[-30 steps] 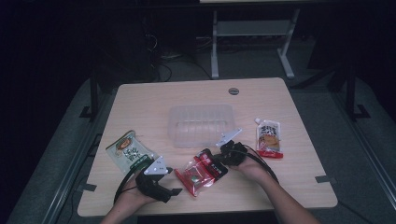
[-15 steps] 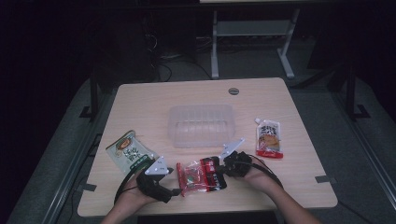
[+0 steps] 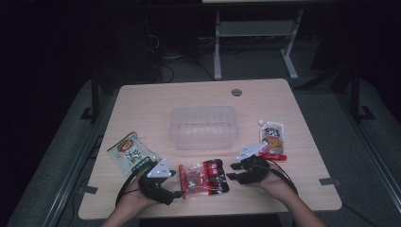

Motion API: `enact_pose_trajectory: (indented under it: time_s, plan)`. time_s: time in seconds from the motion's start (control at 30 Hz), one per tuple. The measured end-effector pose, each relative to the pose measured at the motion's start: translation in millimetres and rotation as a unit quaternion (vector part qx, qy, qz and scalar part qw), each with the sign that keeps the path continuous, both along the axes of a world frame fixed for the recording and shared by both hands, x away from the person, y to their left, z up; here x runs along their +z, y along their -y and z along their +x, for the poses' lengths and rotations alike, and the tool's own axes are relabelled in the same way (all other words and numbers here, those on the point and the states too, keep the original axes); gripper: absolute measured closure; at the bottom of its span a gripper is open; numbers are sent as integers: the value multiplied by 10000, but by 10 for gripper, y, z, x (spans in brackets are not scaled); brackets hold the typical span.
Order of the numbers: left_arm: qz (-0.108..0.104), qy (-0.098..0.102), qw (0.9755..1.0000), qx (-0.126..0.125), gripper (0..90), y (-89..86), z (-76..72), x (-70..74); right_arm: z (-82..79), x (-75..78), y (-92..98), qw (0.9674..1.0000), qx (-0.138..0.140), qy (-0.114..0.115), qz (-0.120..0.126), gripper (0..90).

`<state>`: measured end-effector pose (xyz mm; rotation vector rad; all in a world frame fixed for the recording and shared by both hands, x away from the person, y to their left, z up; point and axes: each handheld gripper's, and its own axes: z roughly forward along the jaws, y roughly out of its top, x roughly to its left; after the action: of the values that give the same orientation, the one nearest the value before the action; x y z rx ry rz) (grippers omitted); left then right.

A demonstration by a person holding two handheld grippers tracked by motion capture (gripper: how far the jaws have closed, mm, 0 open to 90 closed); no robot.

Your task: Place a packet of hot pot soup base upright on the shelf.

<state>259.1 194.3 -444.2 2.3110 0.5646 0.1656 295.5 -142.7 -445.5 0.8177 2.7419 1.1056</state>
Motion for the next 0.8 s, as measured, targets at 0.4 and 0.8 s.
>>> enact_pose_trajectory:
  time_s: [0.4, 0.8]
  plan:
    - [9, -45, 10000, -56, 860, 121, 135, 107, -155, -22, 206, 9996, -253, -88, 57, 299]
    - [221, -185, 9996, 28, 895, 104, 222, -3, -101, -36, 182, 9997, -232, 7, 89, 272]
